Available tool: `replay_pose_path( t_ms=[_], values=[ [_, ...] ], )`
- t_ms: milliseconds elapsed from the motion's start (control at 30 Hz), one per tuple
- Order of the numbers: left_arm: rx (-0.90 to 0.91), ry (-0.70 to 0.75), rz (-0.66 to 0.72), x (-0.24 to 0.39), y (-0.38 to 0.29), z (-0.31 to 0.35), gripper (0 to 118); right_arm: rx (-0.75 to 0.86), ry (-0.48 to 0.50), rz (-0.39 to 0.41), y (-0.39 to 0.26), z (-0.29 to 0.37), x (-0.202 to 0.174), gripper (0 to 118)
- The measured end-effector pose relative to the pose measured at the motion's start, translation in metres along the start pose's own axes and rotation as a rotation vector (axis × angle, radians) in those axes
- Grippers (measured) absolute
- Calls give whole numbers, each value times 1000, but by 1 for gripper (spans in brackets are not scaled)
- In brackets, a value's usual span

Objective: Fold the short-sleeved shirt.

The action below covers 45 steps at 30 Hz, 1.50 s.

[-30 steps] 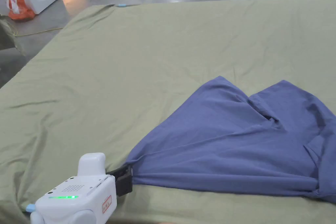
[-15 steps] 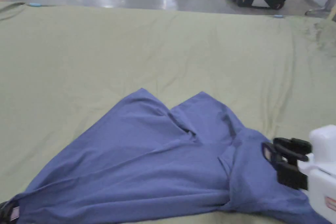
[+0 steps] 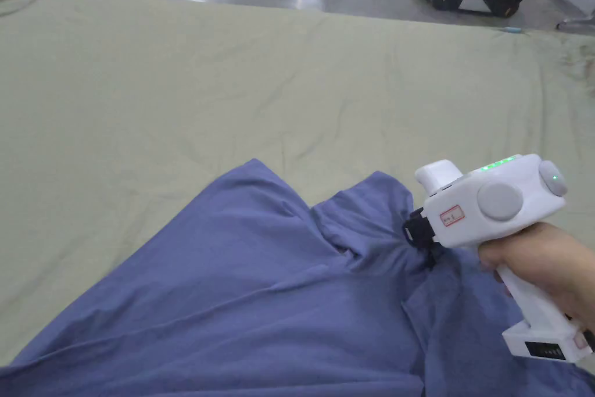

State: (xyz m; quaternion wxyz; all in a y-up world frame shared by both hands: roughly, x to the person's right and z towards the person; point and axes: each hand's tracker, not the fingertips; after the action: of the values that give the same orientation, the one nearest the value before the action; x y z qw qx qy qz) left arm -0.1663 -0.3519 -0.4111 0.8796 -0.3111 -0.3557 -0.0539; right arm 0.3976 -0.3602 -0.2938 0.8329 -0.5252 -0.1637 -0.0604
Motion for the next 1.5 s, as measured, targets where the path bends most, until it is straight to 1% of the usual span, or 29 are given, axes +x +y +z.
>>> replay_pose_path(
  t_ms=[33,67,100,133,167,200,233,333,367,433,533,667,733,767,867,967,1067,1133,1300,1333,1400,1433,1500],
  values=[
    [3,-10,1,0,3,1,7,27,-32,20,-4,10,-4,5],
    [11,-15,-3,-1,7,3,7,56,-45,52,-7,21,-7,5],
    [32,-8,-3,-2,12,7,7,119,-70,66,-11,38,-12,5],
    [57,-27,17,-2,21,13,7,186,-80,55,-13,59,-14,5],
    [81,-62,32,-4,31,19,7,234,-72,28,-13,81,-15,5],
    [105,-81,28,-4,41,28,7,297,-92,-11,-15,108,-16,5],
    [137,-84,5,-3,54,37,7,347,-75,-22,-18,139,-20,5],
    [253,-108,-29,3,96,73,7,508,-136,-11,-34,226,-24,5],
    [288,-110,-41,4,110,84,7,559,-160,-24,-39,256,-26,5],
    [345,-119,-44,3,145,109,7,638,-160,-45,-53,315,-22,5],
    [422,-153,-53,4,195,147,6,758,-218,-95,-71,389,-14,5],
    [480,-194,-60,5,257,191,6,888,-235,-170,-86,460,-7,5],
    [489,-202,-67,9,289,209,6,940,-228,-185,-87,491,-8,5],
    [484,-208,-71,10,303,214,6,961,-246,-188,-83,501,-8,5],
    [486,-199,-78,17,342,223,6,1010,-310,-162,-68,529,-13,5],
    [503,-158,-94,26,374,224,6,1039,-308,-177,-43,543,-9,5],
    [540,-82,-139,34,400,210,6,1057,-333,-179,-11,542,-1,5],
    [553,-32,-153,38,416,190,6,1075,-361,-189,15,535,4,5],
    [588,39,-123,46,464,139,6,1098,-417,-202,95,506,32,5],
    [599,50,-114,48,474,128,6,1099,-412,-209,111,503,39,5],
    [605,65,-102,47,496,106,6,1123,-397,-249,138,497,51,5],
    [608,85,-99,48,508,95,6,1136,-395,-253,153,493,58,5],
    [623,117,-128,50,528,76,6,1157,-425,-258,181,488,70,5]
  ],
)
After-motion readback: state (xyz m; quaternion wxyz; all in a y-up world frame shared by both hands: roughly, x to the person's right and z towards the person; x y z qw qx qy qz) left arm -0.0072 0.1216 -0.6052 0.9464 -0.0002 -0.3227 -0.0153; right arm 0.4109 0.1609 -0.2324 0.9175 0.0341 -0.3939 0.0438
